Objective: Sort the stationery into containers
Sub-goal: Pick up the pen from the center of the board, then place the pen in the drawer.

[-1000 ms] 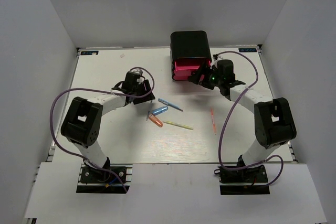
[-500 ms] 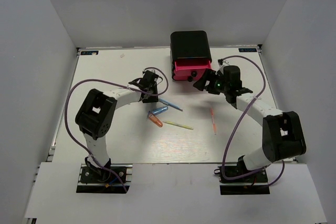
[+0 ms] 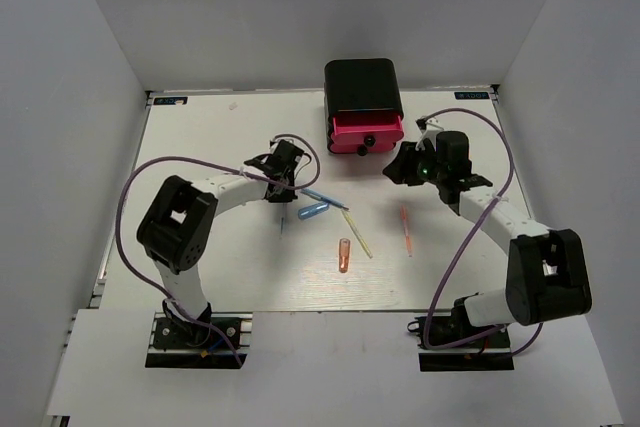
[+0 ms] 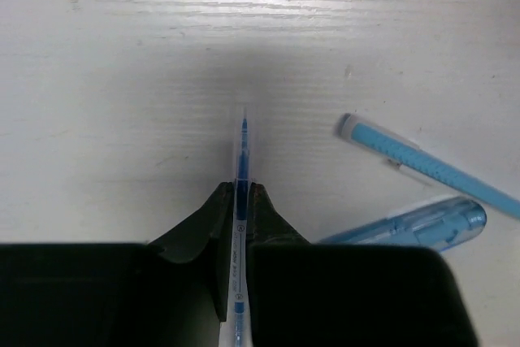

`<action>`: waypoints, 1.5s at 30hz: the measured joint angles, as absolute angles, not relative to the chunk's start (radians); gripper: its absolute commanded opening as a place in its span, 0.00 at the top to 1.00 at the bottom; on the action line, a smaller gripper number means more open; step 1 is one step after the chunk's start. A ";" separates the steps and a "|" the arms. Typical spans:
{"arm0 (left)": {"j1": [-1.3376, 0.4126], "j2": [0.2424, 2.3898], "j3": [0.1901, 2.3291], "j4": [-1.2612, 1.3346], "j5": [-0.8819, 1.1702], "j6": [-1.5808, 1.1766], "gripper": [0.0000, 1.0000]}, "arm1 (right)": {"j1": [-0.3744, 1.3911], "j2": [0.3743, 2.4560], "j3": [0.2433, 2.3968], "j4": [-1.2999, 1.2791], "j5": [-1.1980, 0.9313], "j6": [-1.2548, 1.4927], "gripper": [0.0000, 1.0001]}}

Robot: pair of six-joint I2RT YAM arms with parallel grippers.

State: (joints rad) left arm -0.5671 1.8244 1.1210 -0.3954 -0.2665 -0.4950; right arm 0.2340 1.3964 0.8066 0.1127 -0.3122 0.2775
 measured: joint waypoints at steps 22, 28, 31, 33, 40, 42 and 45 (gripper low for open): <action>-0.561 1.663 1.460 0.125 0.164 -0.105 1.00 | 0.228 1.318 0.720 -0.006 -0.497 -0.152 0.43; -0.561 1.870 1.591 0.289 0.308 -0.024 1.00 | 0.223 1.296 0.689 -0.006 -0.509 -0.192 0.38; -0.561 1.940 1.615 0.350 0.349 0.001 1.00 | 0.221 1.275 0.666 -0.008 -0.534 -0.218 0.38; -0.561 1.985 1.647 0.367 0.368 0.012 1.00 | 0.219 1.265 0.657 -0.007 -0.552 -0.228 0.38; -0.565 2.042 1.682 0.379 0.412 0.027 0.94 | 0.213 1.254 0.639 -0.008 -0.588 -0.252 0.38; -0.565 2.048 1.686 0.376 0.421 0.030 0.81 | 0.210 1.254 0.639 -0.007 -0.591 -0.257 0.34; -0.569 2.049 1.685 0.369 0.430 0.044 0.65 | 0.204 1.254 0.639 -0.007 -0.592 -0.269 0.29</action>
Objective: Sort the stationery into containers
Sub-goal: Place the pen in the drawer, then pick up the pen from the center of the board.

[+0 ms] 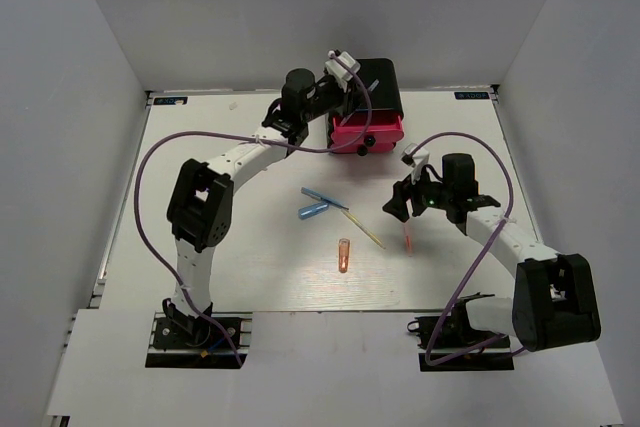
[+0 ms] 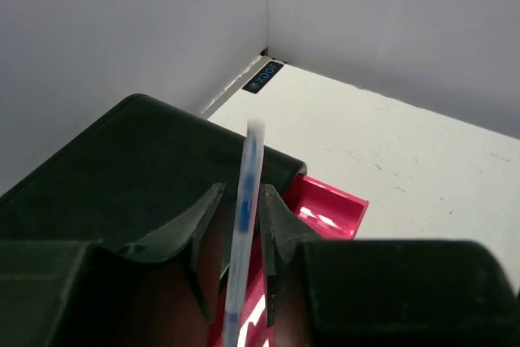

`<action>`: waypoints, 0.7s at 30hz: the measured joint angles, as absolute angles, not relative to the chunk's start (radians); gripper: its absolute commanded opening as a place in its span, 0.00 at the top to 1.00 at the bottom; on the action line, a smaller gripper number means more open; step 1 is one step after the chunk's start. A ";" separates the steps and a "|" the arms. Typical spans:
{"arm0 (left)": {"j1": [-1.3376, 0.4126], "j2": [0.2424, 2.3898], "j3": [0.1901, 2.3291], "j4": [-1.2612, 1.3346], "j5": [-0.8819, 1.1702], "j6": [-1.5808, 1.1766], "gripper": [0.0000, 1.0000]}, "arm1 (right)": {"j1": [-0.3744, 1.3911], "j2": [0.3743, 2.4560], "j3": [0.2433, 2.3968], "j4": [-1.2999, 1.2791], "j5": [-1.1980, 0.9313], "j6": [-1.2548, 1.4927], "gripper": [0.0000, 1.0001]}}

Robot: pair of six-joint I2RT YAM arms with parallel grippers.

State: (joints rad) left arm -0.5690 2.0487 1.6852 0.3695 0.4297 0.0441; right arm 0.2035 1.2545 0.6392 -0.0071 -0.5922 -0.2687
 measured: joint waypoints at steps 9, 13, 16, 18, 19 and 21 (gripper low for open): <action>-0.593 2.049 1.685 0.340 0.430 0.089 0.48 | 0.195 1.254 0.639 -0.007 -0.602 -0.294 0.26; -0.595 2.037 1.685 0.325 0.419 0.094 0.38 | 0.194 1.257 0.640 -0.023 -0.577 -0.304 0.31; -0.596 1.996 1.684 0.286 0.376 0.078 0.28 | 0.193 1.269 0.640 -0.049 -0.520 -0.313 0.34; -0.598 1.940 1.670 0.253 0.330 0.055 0.19 | 0.192 1.283 0.640 -0.067 -0.469 -0.320 0.36; -0.598 1.897 1.643 0.234 0.302 0.037 0.12 | 0.192 1.295 0.640 -0.075 -0.430 -0.324 0.36; -0.598 1.794 1.571 0.216 0.250 -0.006 0.06 | 0.192 1.313 0.640 -0.083 -0.390 -0.326 0.38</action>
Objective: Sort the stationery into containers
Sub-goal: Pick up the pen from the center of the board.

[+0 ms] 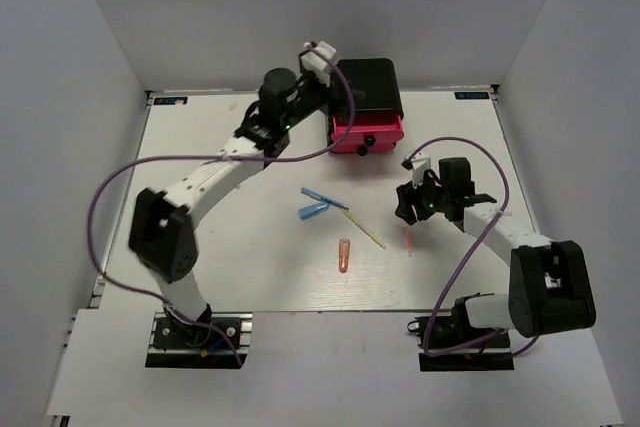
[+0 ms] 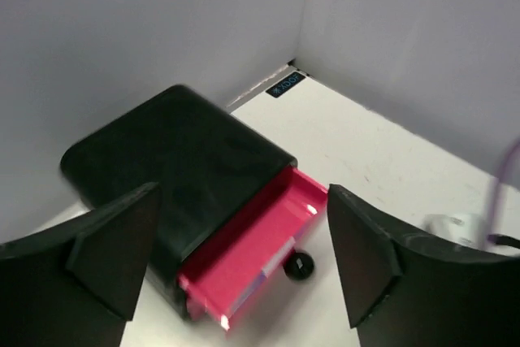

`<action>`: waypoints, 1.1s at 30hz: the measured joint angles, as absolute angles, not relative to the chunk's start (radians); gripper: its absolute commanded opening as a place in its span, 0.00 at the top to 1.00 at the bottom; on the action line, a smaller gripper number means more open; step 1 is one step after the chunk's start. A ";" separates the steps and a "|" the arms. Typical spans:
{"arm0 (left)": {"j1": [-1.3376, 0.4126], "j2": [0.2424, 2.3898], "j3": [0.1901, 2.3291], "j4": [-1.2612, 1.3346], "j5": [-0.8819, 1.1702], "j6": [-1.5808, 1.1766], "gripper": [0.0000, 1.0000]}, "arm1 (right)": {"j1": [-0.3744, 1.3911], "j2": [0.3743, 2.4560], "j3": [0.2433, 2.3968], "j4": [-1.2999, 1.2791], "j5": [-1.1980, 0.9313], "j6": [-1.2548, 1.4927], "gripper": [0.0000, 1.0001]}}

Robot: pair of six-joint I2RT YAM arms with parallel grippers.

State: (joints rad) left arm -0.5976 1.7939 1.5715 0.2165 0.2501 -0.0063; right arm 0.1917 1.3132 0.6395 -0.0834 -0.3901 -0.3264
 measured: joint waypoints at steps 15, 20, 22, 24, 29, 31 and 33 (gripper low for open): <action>-0.598 1.299 0.991 -0.004 -0.118 -0.403 0.00 | 0.200 1.506 0.707 -0.118 -0.192 -0.327 0.62; -0.598 1.309 0.932 -0.060 -0.140 -0.471 0.00 | 0.204 1.514 0.716 -0.121 -0.175 -0.331 0.81; -0.598 1.321 0.926 -0.061 -0.134 -0.489 0.00 | 0.203 1.514 0.718 -0.128 -0.181 -0.336 0.83; -0.598 1.344 0.926 -0.059 -0.121 -0.503 0.00 | 0.202 1.512 0.719 -0.137 -0.192 -0.347 0.83; -0.598 1.436 0.926 -0.060 -0.074 -0.522 0.00 | 0.202 1.451 0.741 -0.255 -0.351 -0.412 0.85; -0.598 1.465 0.925 -0.062 -0.061 -0.522 0.00 | 0.202 1.407 0.784 -0.298 -0.441 -0.459 0.85; -0.598 1.485 0.925 -0.064 -0.052 -0.518 0.02 | 0.202 1.365 0.849 -0.319 -0.542 -0.509 0.87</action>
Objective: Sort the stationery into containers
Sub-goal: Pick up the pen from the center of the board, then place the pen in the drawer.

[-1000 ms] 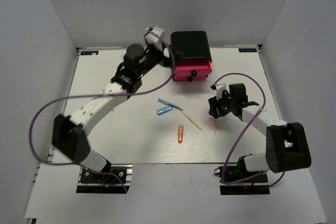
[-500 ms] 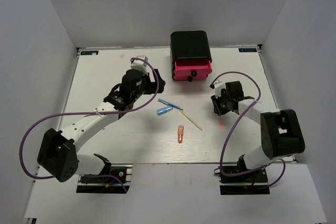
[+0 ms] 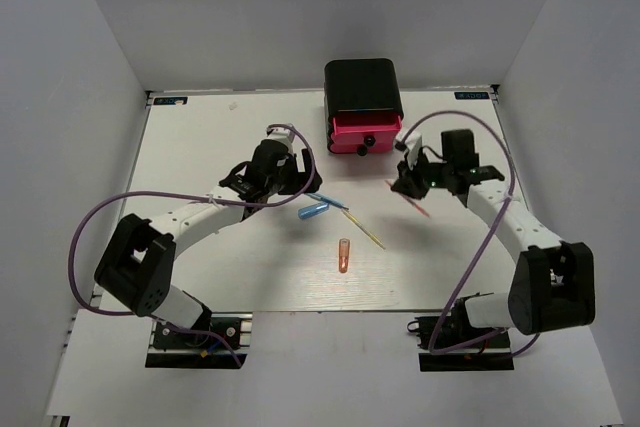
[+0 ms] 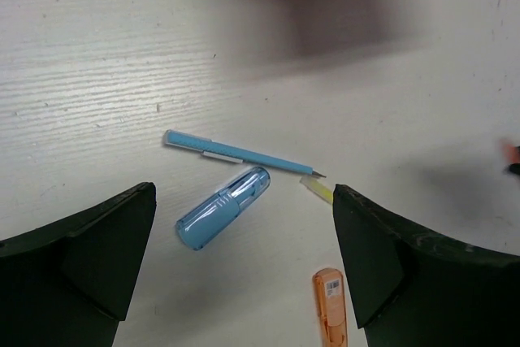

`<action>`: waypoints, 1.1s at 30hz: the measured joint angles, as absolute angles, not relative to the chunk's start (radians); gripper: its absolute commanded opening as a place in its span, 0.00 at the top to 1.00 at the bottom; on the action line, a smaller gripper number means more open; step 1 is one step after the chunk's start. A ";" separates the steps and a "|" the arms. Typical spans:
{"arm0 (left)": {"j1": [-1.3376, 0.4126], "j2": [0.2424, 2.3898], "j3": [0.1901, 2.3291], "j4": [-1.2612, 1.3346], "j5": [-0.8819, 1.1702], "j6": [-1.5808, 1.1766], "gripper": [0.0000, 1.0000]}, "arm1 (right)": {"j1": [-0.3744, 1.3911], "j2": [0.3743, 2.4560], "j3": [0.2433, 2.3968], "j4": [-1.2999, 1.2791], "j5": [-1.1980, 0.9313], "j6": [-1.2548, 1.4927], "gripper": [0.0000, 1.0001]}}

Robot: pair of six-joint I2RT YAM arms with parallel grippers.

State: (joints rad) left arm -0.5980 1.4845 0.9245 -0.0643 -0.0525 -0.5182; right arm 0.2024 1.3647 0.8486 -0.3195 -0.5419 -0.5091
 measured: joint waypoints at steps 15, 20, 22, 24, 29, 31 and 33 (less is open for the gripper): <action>-0.598 1.496 0.925 -0.126 -0.030 -0.484 0.05 | 0.205 1.554 1.426 -0.193 -1.118 -0.715 0.87; -0.598 1.495 0.925 -0.143 -0.022 -0.480 0.07 | 0.205 1.734 1.516 -0.115 -1.196 -0.744 0.88; -0.598 1.495 0.924 -0.155 -0.022 -0.477 0.07 | 0.205 1.775 1.517 -0.071 -1.208 -0.741 0.88; -0.598 1.494 0.921 -0.161 -0.022 -0.472 0.07 | 0.205 1.802 1.521 -0.035 -1.213 -0.741 0.88; -0.598 1.489 0.902 -0.169 -0.022 -0.456 0.09 | 0.205 1.855 1.579 -0.018 -1.214 -0.763 0.82; -0.598 1.489 0.893 -0.163 -0.022 -0.442 0.11 | 0.205 1.866 1.583 -0.019 -1.210 -0.771 0.77; -0.598 1.489 0.883 -0.156 -0.020 -0.420 0.14 | 0.205 1.875 1.583 -0.022 -1.203 -0.779 0.69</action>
